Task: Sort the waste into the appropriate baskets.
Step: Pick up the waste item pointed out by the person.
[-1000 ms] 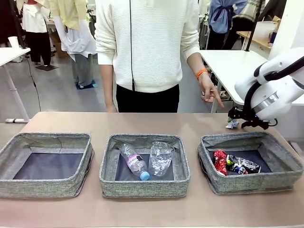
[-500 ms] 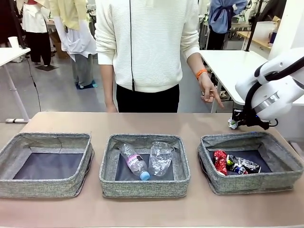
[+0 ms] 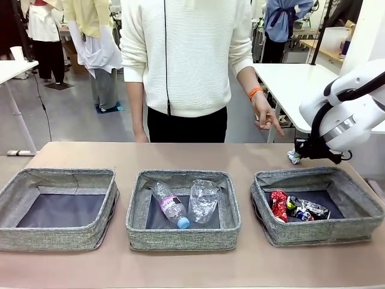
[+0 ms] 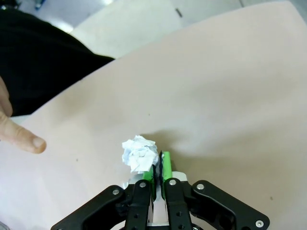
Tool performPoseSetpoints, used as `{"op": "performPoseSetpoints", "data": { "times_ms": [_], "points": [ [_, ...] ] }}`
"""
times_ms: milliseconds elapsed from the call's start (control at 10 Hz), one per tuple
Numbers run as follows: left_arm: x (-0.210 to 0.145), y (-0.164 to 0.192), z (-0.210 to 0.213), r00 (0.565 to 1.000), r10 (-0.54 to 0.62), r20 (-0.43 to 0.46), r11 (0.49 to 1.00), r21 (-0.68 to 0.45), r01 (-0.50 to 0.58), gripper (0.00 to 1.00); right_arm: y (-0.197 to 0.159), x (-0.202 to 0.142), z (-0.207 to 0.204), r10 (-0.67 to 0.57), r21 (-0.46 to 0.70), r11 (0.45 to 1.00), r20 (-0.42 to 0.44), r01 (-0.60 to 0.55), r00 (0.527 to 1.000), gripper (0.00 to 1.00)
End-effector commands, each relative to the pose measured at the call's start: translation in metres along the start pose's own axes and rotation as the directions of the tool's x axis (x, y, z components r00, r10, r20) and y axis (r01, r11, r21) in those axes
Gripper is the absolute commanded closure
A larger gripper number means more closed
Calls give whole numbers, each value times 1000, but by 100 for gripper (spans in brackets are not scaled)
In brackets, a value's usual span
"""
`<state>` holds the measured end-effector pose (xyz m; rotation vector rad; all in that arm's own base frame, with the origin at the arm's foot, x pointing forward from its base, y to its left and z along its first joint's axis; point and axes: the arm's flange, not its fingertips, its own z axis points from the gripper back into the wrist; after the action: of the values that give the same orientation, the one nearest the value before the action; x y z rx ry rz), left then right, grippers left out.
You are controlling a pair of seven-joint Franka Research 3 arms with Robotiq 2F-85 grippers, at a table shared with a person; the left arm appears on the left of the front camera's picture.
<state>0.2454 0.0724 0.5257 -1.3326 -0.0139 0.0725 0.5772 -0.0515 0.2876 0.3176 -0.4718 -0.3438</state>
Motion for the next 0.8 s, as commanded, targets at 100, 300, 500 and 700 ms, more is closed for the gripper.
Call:
{"op": "performPoseSetpoints", "data": {
  "times_ms": [100,300,500,700],
  "points": [
    [-2,-4,0,1000,-3,-1,1000,-13,3,0,-4,-5,6,-31,9,999,-7,31,999,100],
    [-2,-4,0,1000,-3,-1,1000,-13,3,0,-2,4,37,-49,-13,999,22,49,999,100],
    [-2,-4,0,1000,-3,-1,1000,-13,3,0,14,25,137,-104,-71,992,28,106,994,100],
    [-2,-4,0,1000,-3,-1,1000,-13,3,0,36,15,212,-123,-108,988,-72,114,990,100]
  ]
}}
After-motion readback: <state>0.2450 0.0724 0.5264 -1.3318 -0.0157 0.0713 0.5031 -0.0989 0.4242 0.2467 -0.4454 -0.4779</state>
